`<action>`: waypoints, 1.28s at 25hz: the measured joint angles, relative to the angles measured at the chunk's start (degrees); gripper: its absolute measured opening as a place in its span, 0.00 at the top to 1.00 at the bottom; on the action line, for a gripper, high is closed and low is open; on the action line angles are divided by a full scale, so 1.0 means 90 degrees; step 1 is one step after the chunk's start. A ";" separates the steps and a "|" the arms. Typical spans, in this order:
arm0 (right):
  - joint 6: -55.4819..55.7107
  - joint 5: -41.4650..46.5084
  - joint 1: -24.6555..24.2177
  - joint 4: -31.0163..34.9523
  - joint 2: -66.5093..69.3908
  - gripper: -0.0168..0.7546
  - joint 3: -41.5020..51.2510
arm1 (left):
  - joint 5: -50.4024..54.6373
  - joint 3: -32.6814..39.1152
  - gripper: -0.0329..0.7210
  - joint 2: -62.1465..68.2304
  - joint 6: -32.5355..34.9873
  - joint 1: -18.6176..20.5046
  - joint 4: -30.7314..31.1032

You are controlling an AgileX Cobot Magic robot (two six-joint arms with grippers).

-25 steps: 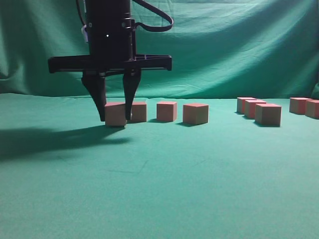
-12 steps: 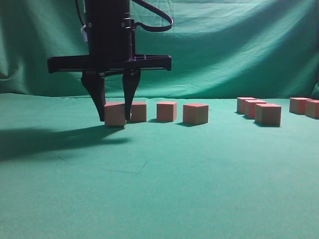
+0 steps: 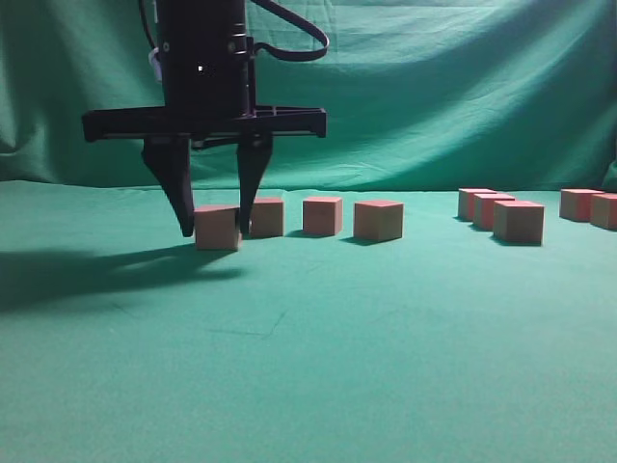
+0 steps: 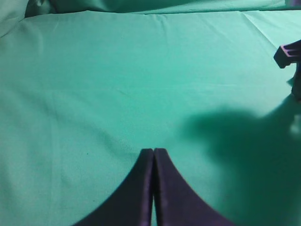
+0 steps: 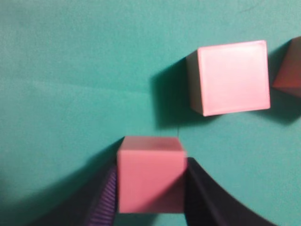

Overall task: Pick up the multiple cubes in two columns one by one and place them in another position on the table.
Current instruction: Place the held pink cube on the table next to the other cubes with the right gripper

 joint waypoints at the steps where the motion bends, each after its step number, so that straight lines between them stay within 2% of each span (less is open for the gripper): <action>1: 0.0000 0.0000 0.0000 0.0000 0.0000 0.57 0.0000 | 0.0000 0.0000 0.96 0.0000 0.0000 0.0000 0.0000; 24: -0.0470 0.0062 0.0000 0.0129 0.0000 0.57 0.0000 | 0.0000 0.0000 0.96 0.0000 0.0000 0.0000 0.0000; 25: -0.0475 0.0062 0.0000 0.0162 0.0000 0.49 0.0000 | 0.0000 0.0000 0.96 0.0000 0.0000 0.0000 0.0000; 30: -0.0484 0.0062 0.0000 0.0202 0.0000 0.22 0.0000 | 0.0000 0.0000 0.96 0.0000 0.0000 0.0000 0.0000; 32: -0.0500 0.0062 0.0000 0.0217 0.0000 0.14 0.0000 | 0.0000 0.0000 0.96 0.0000 0.0000 0.0000 0.0000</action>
